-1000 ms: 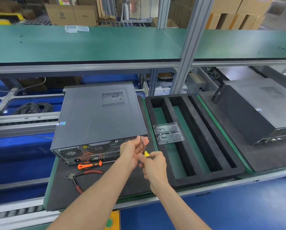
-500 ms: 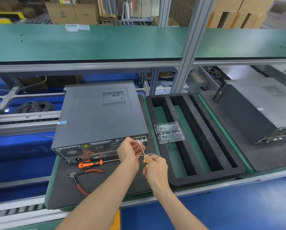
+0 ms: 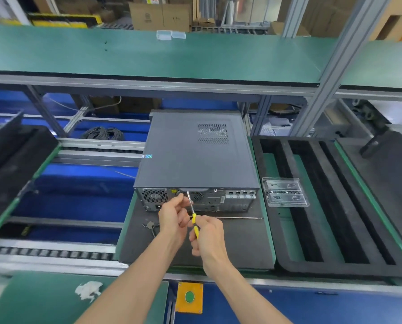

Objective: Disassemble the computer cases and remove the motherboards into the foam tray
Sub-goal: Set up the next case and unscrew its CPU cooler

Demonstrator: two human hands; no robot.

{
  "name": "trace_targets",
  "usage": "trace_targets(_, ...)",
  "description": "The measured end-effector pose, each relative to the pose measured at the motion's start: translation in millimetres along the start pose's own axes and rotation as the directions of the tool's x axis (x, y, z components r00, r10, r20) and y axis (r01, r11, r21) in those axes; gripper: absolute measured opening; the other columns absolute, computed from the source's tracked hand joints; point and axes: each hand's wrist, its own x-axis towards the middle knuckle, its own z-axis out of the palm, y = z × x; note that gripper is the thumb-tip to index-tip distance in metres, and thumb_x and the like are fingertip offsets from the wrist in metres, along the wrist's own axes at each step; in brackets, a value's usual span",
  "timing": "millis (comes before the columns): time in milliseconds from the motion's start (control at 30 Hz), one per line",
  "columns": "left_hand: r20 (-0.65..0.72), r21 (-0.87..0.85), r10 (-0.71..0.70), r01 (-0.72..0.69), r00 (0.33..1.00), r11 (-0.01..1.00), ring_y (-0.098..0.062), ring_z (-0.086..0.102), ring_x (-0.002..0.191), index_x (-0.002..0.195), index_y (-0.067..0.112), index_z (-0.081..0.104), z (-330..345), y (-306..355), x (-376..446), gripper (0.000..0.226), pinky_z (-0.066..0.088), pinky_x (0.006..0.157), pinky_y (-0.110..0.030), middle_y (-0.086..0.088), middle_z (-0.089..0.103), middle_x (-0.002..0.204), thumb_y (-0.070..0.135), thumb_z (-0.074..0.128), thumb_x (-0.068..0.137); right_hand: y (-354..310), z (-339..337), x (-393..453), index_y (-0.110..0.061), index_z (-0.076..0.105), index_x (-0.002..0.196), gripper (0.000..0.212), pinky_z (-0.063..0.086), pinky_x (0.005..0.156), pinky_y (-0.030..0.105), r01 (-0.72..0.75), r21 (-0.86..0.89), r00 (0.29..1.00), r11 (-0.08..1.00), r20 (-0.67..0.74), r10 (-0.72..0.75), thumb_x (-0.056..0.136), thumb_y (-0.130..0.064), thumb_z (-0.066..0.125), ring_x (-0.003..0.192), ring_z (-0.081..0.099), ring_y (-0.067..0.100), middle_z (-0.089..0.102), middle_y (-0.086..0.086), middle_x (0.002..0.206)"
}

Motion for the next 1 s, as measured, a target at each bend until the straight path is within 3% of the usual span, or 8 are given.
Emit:
trace_targets(100, -0.013, 0.056, 0.032, -0.031, 0.999, 0.998, -0.01, 0.021, 0.035, 0.103, 0.002, 0.072, -19.2, 14.9, -3.2, 0.026, 0.022, 0.035, -0.021, -0.001, 0.055, 0.055, 0.021, 0.056, 0.1, 7.5, 28.4, -2.4, -0.008, 0.062, 0.093, 0.027, 0.027, 0.042, 0.02, -0.029, -0.008, 0.997, 1.0, 0.075, 0.029, 0.101, -0.024, 0.041, 0.046, 0.038, 0.012, 0.053, 0.002, 0.057)
trace_targets(200, 0.012, 0.032, 0.048, -0.048, 0.999, 0.998, -0.01, 0.025, 0.037, 0.113, 0.006, 0.07, -30.9, 30.0, -4.8, 0.023, 0.023, 0.039, -0.021, -0.002, 0.076, 0.086, 0.016, 0.054, 0.1, 12.5, 50.5, -4.2, -0.014, 0.056, 0.088, 0.028, 0.025, 0.041, 0.017, -0.036, 0.016, 0.992, 0.999, 0.124, 0.034, 0.103, -0.027, 0.036, 0.041, 0.034, 0.01, 0.049, 0.0, 0.057)
trace_targets(233, 0.014, 0.037, 0.049, -0.05, 0.999, 0.998, -0.009, 0.024, 0.038, 0.115, 0.005, 0.069, -34.0, 34.1, -4.8, 0.023, 0.023, 0.04, -0.022, -0.001, 0.074, 0.077, 0.016, 0.054, 0.1, 13.3, 56.7, -4.0, -0.015, 0.054, 0.086, 0.029, 0.025, 0.041, 0.017, -0.036, 0.019, 0.991, 0.999, 0.132, 0.033, 0.103, -0.027, 0.035, 0.04, 0.032, 0.009, 0.047, 0.0, 0.056)
trace_targets(300, 0.006, 0.066, 0.047, -0.047, 0.999, 0.997, -0.011, 0.023, 0.038, 0.114, 0.001, 0.07, -38.3, 41.3, -4.8, 0.025, 0.023, 0.042, -0.024, 0.002, 0.05, 0.047, 0.016, 0.056, 0.1, 13.4, 66.5, -2.0, -0.017, 0.052, 0.085, 0.03, 0.025, 0.04, 0.016, -0.029, -0.012, 0.991, 1.0, 0.129, 0.03, 0.104, -0.029, 0.033, 0.039, 0.032, 0.008, 0.046, -0.003, 0.056)
trace_targets(400, -0.016, 0.079, 0.045, -0.043, 0.999, 0.996, -0.01, 0.023, 0.037, 0.111, -0.004, 0.07, -40.3, 46.5, -3.0, 0.025, 0.024, 0.04, -0.023, 0.002, 0.034, 0.043, 0.012, 0.055, 0.1, 12.7, 74.6, 2.0, -0.019, 0.051, 0.082, 0.032, 0.028, 0.039, 0.017, -0.019, -0.063, 0.995, 0.998, 0.098, 0.025, 0.105, -0.033, 0.033, 0.037, 0.035, 0.007, 0.048, -0.002, 0.059)
trace_targets(567, -0.032, 0.065, 0.055, -0.053, 0.998, 0.996, -0.006, 0.029, 0.038, 0.11, -0.008, 0.068, -38.6, 50.0, -2.4, 0.021, 0.025, 0.039, -0.021, -0.005, 0.072, 0.071, 0.004, 0.056, 0.097, 12.4, 79.2, 4.7, -0.018, 0.048, 0.084, 0.031, 0.028, 0.037, 0.017, -0.015, -0.072, 0.997, 0.997, 0.079, 0.02, 0.106, -0.033, 0.032, 0.034, 0.036, 0.005, 0.047, 0.0, 0.062)
trace_targets(667, -0.051, 0.066, 0.058, -0.055, 0.997, 0.996, -0.005, 0.033, 0.038, 0.107, -0.007, 0.069, -38.9, 51.4, -0.8, 0.019, 0.028, 0.037, -0.02, -0.011, 0.076, 0.09, 0.003, 0.058, 0.096, 11.5, 80.5, 6.3, -0.017, 0.049, 0.086, 0.031, 0.028, 0.037, 0.017, -0.021, -0.066, 0.997, 0.998, 0.075, 0.026, 0.106, -0.032, 0.031, 0.032, 0.035, 0.005, 0.046, -0.001, 0.06)
trace_targets(1000, -0.054, 0.082, 0.033, -0.029, 0.998, 0.996, -0.004, 0.034, 0.036, 0.104, 0.002, 0.07, -41.6, 49.8, 8.0, 0.017, 0.028, 0.034, -0.018, -0.007, 0.074, 0.077, 0.003, 0.054, 0.099, 14.5, 84.1, 10.2, -0.021, 0.055, 0.085, 0.033, 0.033, 0.041, 0.021, -0.013, -0.135, 1.0, 0.991, 0.024, 0.016, 0.105, -0.032, 0.032, 0.056, 0.044, 0.013, 0.052, -0.001, 0.071)
